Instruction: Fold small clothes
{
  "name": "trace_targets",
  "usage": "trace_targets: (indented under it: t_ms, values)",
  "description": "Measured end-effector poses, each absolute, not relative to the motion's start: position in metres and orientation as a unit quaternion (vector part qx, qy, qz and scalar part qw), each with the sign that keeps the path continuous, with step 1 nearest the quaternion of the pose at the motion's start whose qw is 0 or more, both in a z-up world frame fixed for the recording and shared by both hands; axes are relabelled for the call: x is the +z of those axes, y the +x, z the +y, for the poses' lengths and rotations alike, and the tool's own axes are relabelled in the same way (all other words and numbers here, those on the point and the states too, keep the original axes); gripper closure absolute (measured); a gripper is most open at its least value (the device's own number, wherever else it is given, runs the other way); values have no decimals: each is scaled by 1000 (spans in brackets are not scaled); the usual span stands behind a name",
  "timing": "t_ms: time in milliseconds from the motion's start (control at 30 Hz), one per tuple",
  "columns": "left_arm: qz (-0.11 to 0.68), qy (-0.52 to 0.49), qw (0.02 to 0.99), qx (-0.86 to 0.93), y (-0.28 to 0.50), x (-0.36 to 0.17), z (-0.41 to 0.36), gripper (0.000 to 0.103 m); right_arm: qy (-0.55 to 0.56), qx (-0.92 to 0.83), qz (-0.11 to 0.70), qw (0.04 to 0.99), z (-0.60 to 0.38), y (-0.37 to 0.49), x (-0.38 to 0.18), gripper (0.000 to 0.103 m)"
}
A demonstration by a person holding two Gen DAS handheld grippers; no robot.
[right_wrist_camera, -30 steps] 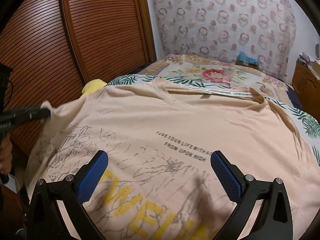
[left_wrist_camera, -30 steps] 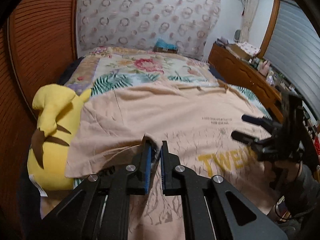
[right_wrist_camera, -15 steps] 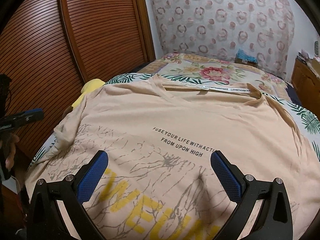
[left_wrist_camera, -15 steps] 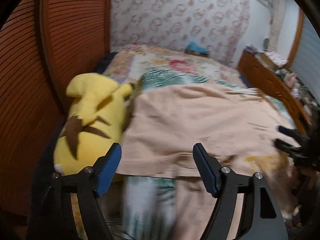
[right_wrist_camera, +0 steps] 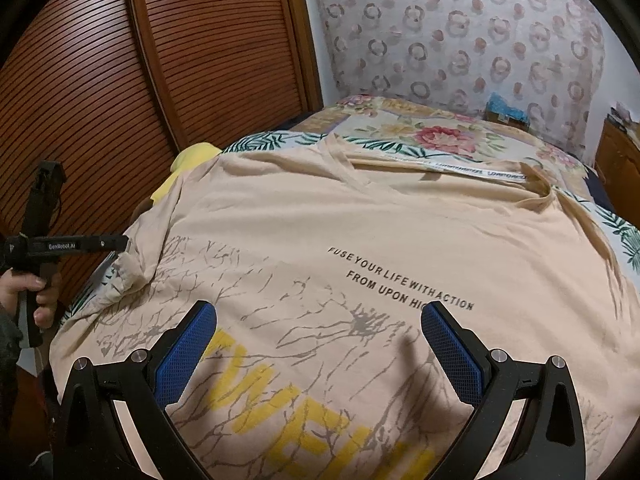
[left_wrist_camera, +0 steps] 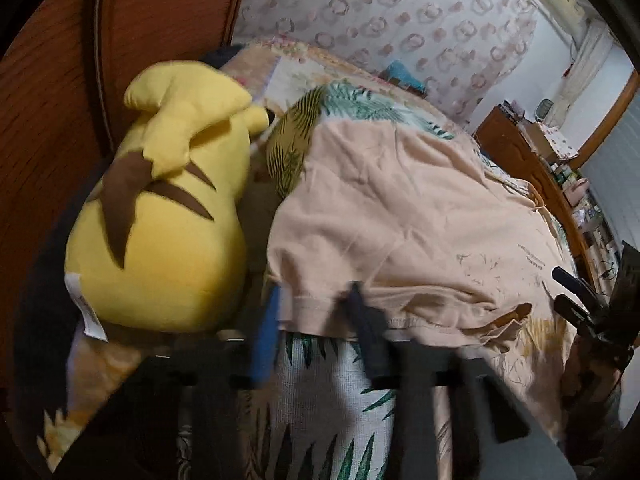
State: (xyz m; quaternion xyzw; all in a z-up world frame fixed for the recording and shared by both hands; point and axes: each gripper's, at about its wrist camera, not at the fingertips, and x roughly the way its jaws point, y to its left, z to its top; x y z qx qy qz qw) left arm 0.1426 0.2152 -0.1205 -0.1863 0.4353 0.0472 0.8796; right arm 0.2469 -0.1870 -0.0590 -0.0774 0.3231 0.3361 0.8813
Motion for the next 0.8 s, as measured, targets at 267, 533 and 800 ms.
trace_targets:
  t_ms: [267, 533, 800]
  values:
    - [391, -115, 912, 47, 145, -72, 185, 97, -81, 344, 325, 877, -186, 250, -60, 0]
    - [359, -54, 930, -57, 217, -14, 122, 97, -70, 333, 319, 885, -194, 250, -55, 0]
    - [359, -19, 926, -110, 263, -4, 83, 65, -56, 305, 315, 897, -220, 243, -51, 0]
